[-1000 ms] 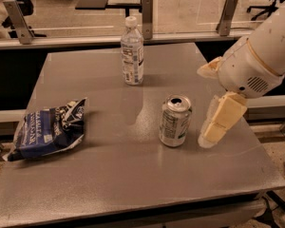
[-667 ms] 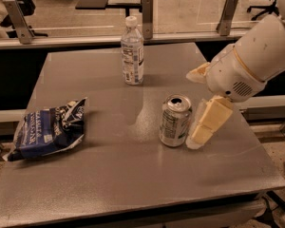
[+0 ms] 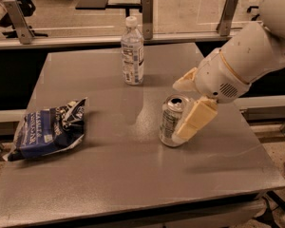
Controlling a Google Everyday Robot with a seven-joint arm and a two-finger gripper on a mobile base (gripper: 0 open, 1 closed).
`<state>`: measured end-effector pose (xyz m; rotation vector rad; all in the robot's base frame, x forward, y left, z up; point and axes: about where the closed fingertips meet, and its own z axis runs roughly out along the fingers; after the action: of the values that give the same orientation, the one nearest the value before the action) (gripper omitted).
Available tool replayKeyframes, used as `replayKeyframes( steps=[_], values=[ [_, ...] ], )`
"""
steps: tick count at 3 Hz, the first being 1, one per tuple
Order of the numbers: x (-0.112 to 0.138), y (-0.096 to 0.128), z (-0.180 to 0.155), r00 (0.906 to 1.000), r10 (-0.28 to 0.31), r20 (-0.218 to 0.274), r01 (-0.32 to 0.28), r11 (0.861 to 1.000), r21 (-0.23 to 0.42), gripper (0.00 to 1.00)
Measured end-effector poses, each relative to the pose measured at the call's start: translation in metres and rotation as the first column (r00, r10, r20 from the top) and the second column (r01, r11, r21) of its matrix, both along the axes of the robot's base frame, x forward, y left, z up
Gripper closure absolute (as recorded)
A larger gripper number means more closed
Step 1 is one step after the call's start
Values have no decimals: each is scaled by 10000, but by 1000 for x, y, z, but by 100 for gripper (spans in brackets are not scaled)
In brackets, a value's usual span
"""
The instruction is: Move 7up can near blue plastic bottle
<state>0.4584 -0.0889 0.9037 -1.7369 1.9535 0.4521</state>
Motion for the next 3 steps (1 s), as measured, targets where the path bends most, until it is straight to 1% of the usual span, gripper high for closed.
replayKeyframes(
  steps=[1,2,3],
  values=[
    [4,5,1,9998,125,-128,-124,9999,71,51],
    [10,6,5,9998,115,-157,-114,9999,65,74],
    [33,10,16,9999,-49,-163,51,9999,106,96]
  ],
)
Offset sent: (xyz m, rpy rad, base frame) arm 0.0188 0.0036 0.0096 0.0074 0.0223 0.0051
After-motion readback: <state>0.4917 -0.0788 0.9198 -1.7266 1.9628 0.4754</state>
